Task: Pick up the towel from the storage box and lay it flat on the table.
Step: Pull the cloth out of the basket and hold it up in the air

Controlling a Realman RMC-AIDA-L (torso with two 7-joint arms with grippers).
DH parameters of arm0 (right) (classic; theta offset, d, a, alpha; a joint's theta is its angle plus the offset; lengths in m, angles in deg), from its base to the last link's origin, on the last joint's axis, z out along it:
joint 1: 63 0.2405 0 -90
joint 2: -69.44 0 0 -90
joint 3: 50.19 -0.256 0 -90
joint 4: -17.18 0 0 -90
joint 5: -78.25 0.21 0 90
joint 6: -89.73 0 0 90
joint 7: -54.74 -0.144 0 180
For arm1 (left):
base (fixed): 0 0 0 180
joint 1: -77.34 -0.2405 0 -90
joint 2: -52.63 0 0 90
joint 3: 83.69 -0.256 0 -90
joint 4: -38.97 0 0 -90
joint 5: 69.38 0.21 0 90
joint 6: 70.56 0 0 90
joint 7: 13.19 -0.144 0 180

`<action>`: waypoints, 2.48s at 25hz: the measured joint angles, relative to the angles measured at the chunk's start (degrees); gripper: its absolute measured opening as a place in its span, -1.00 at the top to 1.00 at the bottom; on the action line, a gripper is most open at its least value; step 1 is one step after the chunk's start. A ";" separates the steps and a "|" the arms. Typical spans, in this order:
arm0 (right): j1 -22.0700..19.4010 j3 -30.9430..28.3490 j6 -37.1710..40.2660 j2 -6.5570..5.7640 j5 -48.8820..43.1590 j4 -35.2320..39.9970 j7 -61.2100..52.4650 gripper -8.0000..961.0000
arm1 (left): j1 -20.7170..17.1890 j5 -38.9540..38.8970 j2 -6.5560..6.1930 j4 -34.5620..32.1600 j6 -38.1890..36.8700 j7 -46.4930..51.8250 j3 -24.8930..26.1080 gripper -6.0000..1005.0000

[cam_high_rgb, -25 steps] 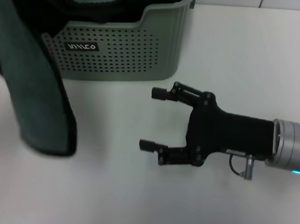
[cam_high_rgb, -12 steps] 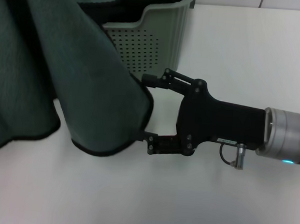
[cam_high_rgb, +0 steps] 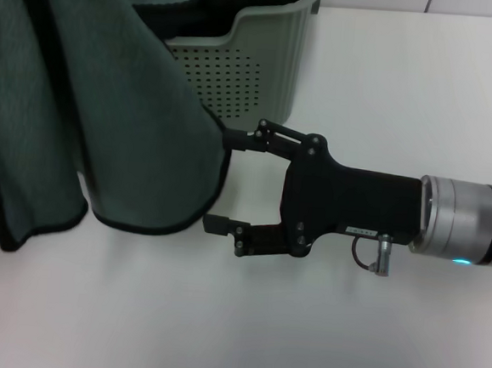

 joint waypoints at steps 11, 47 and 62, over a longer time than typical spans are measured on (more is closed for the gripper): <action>-0.49 -2.63 0.57 0.00 1.18 -2.38 -0.03 -0.83 | 0.00 0.52 -1.23 -0.58 0.16 -0.65 -2.63 0.93; 4.73 0.93 -5.70 -0.79 -7.64 -8.67 -4.63 -0.71 | 1.62 6.09 -3.01 -4.79 0.23 -6.02 -9.11 0.90; 0.86 -10.34 -10.41 -2.62 -14.59 -8.93 -4.74 -0.03 | 1.26 5.74 -3.18 -3.64 0.33 -6.59 -8.45 0.89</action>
